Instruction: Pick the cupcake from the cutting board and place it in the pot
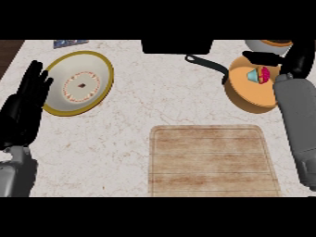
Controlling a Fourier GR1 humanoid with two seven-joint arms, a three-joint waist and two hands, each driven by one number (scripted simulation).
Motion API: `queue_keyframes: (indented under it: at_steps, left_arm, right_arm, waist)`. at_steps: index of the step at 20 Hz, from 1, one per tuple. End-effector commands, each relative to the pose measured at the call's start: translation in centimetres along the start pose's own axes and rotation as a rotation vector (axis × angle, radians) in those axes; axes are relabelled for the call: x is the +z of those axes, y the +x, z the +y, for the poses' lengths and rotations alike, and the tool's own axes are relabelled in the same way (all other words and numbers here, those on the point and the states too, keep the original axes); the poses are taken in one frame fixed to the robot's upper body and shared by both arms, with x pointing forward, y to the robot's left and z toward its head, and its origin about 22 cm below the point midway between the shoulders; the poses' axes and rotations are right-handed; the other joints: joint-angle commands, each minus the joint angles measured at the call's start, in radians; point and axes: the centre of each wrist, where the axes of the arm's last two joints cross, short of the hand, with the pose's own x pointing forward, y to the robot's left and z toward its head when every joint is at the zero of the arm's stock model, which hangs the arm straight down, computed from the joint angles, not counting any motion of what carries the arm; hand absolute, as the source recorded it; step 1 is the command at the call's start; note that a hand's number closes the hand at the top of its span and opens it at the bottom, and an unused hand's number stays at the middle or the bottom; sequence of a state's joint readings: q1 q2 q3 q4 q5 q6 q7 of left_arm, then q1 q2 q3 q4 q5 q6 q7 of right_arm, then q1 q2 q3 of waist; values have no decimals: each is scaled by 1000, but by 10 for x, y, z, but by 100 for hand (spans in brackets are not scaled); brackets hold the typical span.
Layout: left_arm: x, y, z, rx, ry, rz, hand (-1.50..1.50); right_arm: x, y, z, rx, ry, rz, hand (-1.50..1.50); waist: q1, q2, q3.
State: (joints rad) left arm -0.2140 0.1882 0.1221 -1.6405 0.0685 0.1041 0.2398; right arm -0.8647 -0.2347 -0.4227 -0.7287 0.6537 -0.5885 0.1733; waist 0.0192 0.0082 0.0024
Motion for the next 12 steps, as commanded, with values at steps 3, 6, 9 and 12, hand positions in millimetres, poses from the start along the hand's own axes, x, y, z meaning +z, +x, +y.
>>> queue_keyframes:
  at_steps: [3,6,9,12]
  left_arm:
    - [7,-9,1,-17,12,8,0]
    - [2,-6,3,-1,23,0,0]
    - [13,-14,7,-6,17,16,0]
    - [18,1,4,-18,38,-1,0]
  right_arm:
    - [-14,-33,-38,-226,-82,-15,-150]
    - [-26,-33,-68,-249,-87,-39,-150]
    - [2,-35,-70,-246,-40,-12,-150]
    - [2,-63,-110,-247,-36,-3,-150]
  waist:
    - [-16,-6,-1]
    - [-22,-9,-2]
    - [-27,-13,-3]
    - [-27,-14,-3]
